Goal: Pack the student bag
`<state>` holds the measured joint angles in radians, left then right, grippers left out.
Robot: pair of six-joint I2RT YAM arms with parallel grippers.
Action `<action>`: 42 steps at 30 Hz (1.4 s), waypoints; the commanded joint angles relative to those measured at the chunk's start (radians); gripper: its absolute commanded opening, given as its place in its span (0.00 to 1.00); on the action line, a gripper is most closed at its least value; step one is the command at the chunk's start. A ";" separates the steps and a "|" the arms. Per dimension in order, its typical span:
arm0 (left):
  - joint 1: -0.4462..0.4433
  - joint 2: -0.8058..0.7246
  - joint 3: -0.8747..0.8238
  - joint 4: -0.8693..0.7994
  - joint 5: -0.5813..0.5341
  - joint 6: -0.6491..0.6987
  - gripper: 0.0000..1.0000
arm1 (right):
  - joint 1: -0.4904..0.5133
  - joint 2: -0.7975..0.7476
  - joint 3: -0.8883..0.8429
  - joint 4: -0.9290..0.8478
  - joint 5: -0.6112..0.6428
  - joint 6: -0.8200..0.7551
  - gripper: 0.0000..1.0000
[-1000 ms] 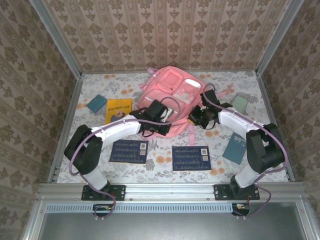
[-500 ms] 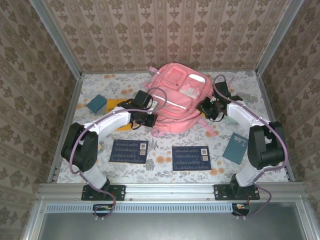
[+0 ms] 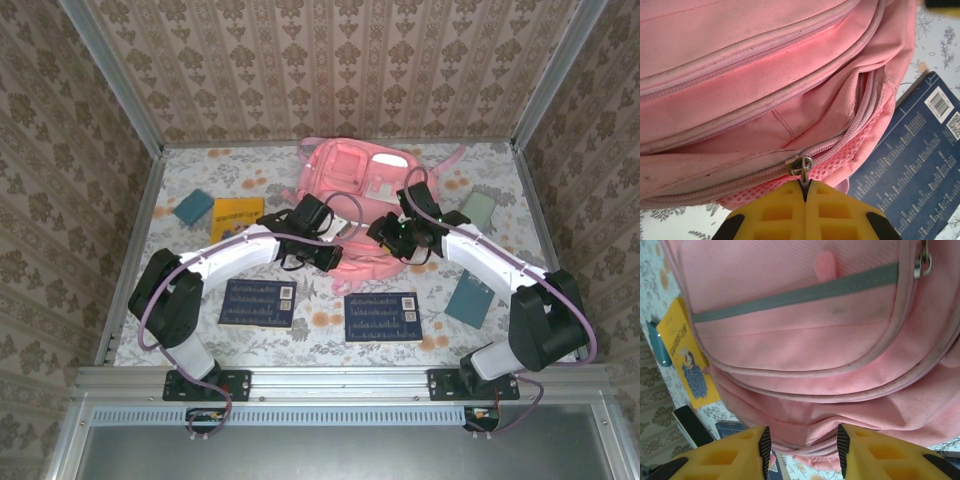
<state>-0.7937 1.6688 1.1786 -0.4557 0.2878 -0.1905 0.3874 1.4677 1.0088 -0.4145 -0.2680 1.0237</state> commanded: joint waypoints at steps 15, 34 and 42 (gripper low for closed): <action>-0.044 -0.005 -0.031 0.079 0.021 -0.038 0.00 | 0.000 0.182 -0.035 0.279 0.023 0.207 0.46; -0.048 0.033 0.014 0.053 -0.036 -0.034 0.00 | 0.002 -0.033 -0.061 0.038 0.092 0.162 0.46; -0.049 0.048 0.015 0.085 -0.018 -0.049 0.00 | 0.083 -0.120 -0.217 0.139 0.025 0.314 0.47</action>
<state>-0.8318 1.7092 1.1667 -0.3946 0.2398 -0.2173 0.4450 1.3262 0.8440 -0.2882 -0.2153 1.2579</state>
